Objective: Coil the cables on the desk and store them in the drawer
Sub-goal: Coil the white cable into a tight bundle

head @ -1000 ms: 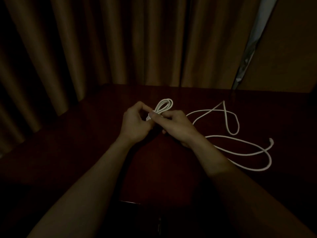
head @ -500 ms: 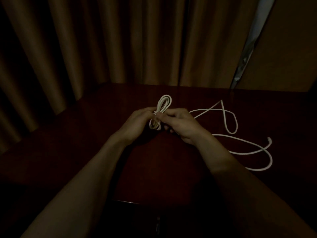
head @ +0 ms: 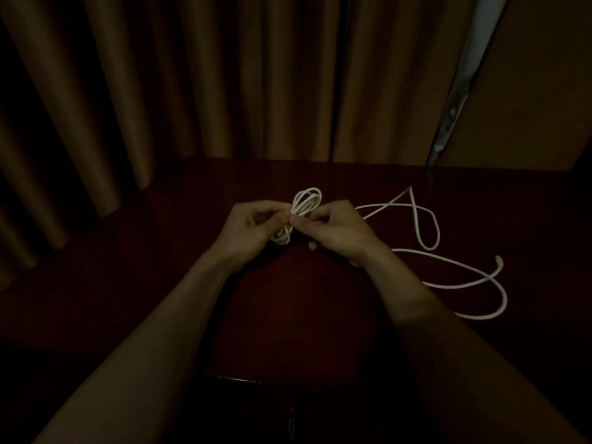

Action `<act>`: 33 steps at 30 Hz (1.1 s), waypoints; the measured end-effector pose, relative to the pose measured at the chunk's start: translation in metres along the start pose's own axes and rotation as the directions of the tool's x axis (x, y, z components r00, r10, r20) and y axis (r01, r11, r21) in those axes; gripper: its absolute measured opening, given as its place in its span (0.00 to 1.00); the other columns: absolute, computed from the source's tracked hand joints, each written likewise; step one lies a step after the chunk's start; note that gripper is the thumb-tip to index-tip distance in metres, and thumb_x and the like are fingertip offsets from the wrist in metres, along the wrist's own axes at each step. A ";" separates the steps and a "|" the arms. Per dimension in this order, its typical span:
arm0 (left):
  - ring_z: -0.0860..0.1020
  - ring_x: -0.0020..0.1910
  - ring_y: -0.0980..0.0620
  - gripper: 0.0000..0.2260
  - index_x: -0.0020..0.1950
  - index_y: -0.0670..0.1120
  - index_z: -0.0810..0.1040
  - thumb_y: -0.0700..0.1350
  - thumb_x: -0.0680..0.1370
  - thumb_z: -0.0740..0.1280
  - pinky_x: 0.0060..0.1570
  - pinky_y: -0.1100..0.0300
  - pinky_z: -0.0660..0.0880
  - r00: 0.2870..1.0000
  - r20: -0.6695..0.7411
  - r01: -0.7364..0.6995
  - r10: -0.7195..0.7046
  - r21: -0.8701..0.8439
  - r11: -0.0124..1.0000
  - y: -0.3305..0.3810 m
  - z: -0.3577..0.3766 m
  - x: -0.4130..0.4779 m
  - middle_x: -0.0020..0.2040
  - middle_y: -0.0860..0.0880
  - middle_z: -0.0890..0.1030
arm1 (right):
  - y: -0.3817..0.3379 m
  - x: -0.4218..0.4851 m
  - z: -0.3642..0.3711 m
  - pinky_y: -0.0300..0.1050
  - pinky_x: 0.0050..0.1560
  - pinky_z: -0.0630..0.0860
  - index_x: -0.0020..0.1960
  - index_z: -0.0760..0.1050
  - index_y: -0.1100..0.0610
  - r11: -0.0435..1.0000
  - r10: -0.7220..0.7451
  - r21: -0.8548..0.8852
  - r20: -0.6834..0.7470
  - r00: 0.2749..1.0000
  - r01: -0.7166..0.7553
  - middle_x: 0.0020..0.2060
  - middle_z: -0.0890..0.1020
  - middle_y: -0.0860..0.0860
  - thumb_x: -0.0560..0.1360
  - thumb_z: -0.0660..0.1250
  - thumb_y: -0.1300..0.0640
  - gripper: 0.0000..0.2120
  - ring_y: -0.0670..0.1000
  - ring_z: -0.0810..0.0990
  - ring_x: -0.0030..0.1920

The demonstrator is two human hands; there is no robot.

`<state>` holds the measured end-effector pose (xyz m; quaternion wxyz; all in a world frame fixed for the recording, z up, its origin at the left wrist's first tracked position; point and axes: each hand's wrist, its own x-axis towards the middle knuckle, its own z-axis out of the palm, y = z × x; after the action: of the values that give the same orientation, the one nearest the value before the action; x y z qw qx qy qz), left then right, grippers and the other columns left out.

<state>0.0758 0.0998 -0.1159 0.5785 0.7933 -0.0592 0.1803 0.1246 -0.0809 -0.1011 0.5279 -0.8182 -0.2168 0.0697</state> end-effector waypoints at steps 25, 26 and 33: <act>0.80 0.39 0.63 0.09 0.50 0.46 0.81 0.44 0.74 0.78 0.39 0.67 0.75 0.983 -0.065 -0.141 0.172 0.332 0.933 -0.008 0.005 -0.002 0.44 0.55 0.83 | 0.001 0.000 0.024 0.40 0.33 0.73 0.49 0.86 0.62 0.981 -0.002 0.192 -0.055 0.998 0.013 0.37 0.84 0.61 0.79 0.73 0.50 0.14 0.46 0.78 0.31; 0.78 0.37 0.63 0.10 0.49 0.45 0.80 0.44 0.74 0.79 0.37 0.69 0.73 0.982 -0.068 -0.144 0.178 0.342 0.929 -0.008 0.005 -0.002 0.43 0.54 0.82 | 0.002 0.000 0.026 0.38 0.33 0.72 0.50 0.85 0.63 0.980 -0.019 0.197 -0.054 0.998 0.030 0.38 0.84 0.61 0.79 0.73 0.51 0.14 0.44 0.78 0.30; 0.82 0.57 0.61 0.18 0.69 0.50 0.77 0.50 0.80 0.72 0.57 0.58 0.79 0.982 0.178 -0.101 0.054 0.268 0.958 -0.003 0.004 -0.003 0.59 0.56 0.83 | 0.004 0.005 0.014 0.34 0.30 0.71 0.51 0.82 0.58 0.982 -0.005 0.188 0.059 0.998 -0.006 0.35 0.82 0.49 0.82 0.68 0.54 0.08 0.42 0.75 0.31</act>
<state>0.0747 0.0969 -0.1210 0.4478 0.8755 -0.1136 0.1415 0.1252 -0.0687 -0.1100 0.5959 -0.7625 -0.2245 0.1143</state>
